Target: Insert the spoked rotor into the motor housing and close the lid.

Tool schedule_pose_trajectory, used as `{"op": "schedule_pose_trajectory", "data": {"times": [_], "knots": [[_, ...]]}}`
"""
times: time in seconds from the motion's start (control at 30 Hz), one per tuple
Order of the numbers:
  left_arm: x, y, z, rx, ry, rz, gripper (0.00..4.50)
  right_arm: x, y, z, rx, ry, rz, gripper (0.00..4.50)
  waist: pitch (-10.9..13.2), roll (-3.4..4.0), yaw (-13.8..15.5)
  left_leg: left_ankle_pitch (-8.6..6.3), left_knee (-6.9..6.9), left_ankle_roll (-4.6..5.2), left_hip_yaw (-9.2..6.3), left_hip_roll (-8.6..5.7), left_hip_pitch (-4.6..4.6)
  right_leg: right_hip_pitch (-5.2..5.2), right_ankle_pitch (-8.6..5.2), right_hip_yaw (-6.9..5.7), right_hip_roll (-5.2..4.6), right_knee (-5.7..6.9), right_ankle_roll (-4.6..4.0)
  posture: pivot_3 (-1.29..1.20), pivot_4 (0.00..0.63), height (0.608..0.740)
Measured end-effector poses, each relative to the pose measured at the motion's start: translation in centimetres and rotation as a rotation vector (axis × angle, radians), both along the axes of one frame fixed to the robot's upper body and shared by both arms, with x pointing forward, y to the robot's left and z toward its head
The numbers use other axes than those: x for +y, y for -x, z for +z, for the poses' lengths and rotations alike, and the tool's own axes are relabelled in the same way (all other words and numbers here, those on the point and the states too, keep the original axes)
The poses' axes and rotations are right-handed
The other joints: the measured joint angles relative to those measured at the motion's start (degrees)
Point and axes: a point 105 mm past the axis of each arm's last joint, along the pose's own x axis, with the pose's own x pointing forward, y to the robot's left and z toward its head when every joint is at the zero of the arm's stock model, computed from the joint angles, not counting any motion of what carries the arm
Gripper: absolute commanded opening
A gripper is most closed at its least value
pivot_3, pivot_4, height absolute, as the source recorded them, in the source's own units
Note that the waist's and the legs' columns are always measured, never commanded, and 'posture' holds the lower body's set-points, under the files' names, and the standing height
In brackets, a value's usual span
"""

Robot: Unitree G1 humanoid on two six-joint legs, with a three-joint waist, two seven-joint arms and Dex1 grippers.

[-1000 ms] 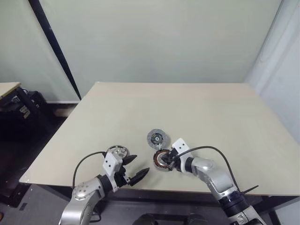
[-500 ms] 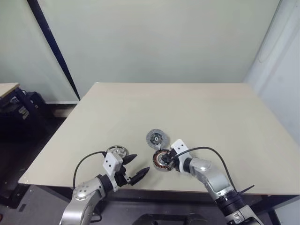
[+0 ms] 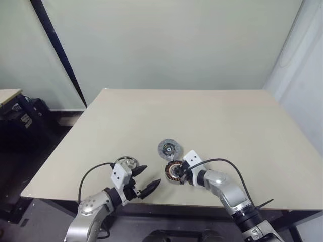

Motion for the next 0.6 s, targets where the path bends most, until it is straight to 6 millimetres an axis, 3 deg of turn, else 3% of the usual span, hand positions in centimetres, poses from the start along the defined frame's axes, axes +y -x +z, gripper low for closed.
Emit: {"op": "schedule_pose_trajectory", "data": {"times": [0.6], "knots": [[-0.12,0.04,-0.04,0.002,0.001,-0.005,4.50,-0.30,-0.09,-0.11,-0.017,0.033,0.003,0.69,-0.03,-0.01,0.01,0.00,0.04,0.00,0.01,0.00,0.06,0.08,0.00,0.00,0.00,0.01,0.00,0.00,0.000,0.740]]}}
